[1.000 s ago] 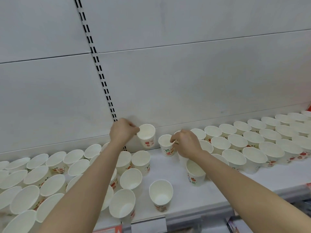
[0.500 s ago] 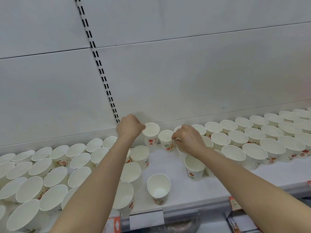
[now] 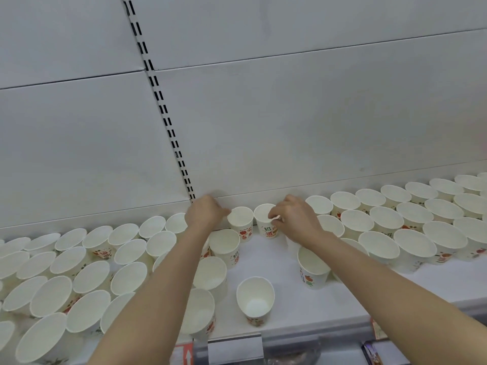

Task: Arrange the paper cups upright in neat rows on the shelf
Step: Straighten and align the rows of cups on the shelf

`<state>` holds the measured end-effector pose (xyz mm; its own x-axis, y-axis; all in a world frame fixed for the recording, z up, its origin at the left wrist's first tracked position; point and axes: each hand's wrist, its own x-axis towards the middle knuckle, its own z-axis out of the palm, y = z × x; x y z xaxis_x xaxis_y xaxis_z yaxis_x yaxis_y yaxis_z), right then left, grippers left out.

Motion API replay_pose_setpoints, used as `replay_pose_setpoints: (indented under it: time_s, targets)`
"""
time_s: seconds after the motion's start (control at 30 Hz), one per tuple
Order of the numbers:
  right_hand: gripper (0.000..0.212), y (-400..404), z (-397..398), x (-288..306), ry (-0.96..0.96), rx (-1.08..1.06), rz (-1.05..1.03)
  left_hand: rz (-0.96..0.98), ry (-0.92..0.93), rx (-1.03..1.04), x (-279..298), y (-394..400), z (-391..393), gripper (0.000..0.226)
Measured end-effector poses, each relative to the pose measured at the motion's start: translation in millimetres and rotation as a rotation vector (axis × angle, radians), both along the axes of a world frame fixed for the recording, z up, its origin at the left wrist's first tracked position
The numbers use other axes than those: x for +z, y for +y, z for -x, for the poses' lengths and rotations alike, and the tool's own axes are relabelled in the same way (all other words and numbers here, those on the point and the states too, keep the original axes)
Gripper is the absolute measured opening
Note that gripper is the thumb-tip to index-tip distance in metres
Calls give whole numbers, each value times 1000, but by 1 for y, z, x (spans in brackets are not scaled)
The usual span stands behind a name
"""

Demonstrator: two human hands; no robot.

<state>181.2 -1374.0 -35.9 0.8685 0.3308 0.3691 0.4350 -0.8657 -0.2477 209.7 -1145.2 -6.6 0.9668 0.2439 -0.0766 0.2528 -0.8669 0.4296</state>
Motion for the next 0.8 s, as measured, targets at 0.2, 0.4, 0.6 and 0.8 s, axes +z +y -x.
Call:
replay_pose_setpoints:
  time_s: [0.2,0.4,0.6,0.8]
  targets:
    - [8,6,48,8,35,64,-121,-152,171,-247,7,31,26,13]
    - [7,7,95,16,34,193,-154,-68,-279,-317,7,5,49,14]
    - [24,3,148,-8,-3,376,-177,-360,-139,-369,-7,-20,69,7]
    - [12,15,162,-34,-207,382,-82,-391,-237,-474,-14,-13,77,11]
